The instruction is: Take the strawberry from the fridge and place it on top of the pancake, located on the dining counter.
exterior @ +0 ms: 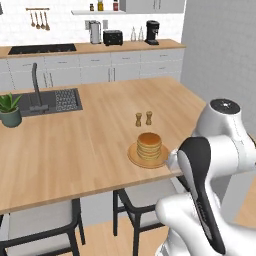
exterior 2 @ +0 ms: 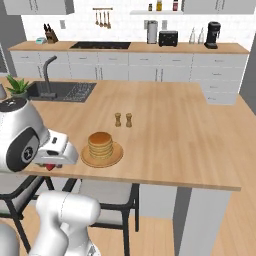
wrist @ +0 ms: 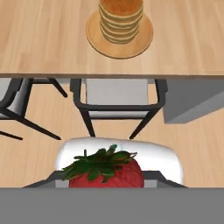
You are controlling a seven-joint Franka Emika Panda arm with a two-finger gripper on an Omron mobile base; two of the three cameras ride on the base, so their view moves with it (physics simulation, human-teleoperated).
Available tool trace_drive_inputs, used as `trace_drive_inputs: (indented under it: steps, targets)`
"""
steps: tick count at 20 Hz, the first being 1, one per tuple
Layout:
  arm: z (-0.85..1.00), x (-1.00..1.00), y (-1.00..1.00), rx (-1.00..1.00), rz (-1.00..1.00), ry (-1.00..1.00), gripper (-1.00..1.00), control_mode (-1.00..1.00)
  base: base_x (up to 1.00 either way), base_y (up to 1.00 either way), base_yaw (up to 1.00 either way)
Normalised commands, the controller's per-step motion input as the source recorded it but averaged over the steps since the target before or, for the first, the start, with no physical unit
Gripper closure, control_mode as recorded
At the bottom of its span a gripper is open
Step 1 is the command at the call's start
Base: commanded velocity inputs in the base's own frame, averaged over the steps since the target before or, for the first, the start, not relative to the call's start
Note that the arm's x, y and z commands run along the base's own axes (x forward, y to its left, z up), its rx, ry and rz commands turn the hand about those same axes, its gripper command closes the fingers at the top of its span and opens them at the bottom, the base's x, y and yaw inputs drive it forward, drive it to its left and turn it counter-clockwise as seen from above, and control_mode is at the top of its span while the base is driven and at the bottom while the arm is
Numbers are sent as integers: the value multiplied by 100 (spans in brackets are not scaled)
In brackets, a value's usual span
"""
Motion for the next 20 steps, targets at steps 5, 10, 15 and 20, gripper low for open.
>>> trace_drive_inputs:
  steps: [5,10,15,20]
  targets:
    - [17,100,7,0,12,-4,100,-100,0,0,0]
    - [5,100,-1,0,0,0,100,-100,0,0,0]
    - [-2,100,0,1,-1,4,100,-100,0,0,0]
    - [-45,100,-20,0,-1,3,100,-100,0,0,0]
